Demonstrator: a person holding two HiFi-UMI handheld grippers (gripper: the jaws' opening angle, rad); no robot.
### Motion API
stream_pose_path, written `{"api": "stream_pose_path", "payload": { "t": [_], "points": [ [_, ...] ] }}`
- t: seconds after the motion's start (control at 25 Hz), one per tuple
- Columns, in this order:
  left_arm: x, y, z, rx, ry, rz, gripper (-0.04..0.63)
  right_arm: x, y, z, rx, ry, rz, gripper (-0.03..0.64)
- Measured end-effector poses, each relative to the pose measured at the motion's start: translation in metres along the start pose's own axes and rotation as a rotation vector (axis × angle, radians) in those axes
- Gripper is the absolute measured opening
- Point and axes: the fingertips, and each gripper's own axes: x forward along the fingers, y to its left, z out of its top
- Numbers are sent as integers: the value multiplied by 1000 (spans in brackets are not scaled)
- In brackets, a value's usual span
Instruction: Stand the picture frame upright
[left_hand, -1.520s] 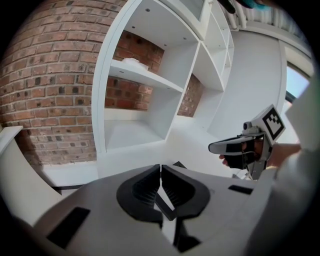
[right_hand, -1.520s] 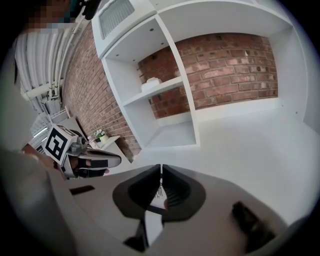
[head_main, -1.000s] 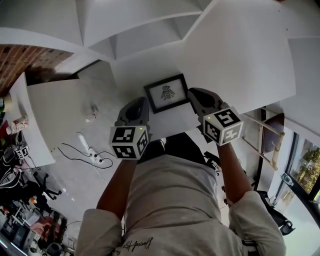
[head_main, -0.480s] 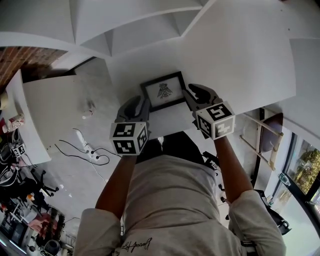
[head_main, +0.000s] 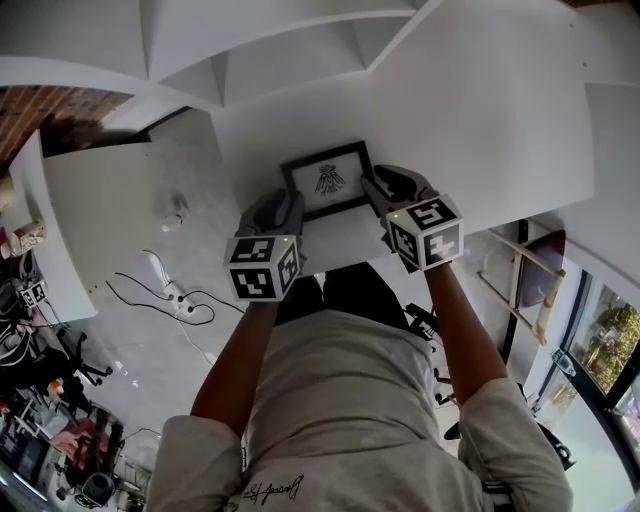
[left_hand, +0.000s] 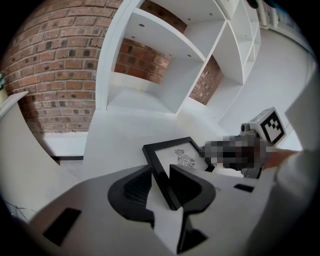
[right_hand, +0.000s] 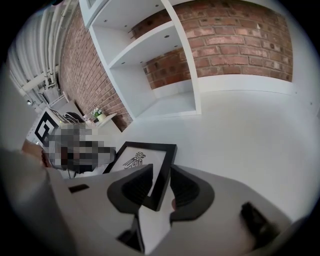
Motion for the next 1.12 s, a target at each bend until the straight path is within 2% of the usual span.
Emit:
{"api": "stream_pose_path", "payload": {
  "t": [1.12],
  "points": [
    [10, 2, -1, -24, 18, 35, 109, 12, -3, 0, 22, 33, 31, 103]
  ]
}}
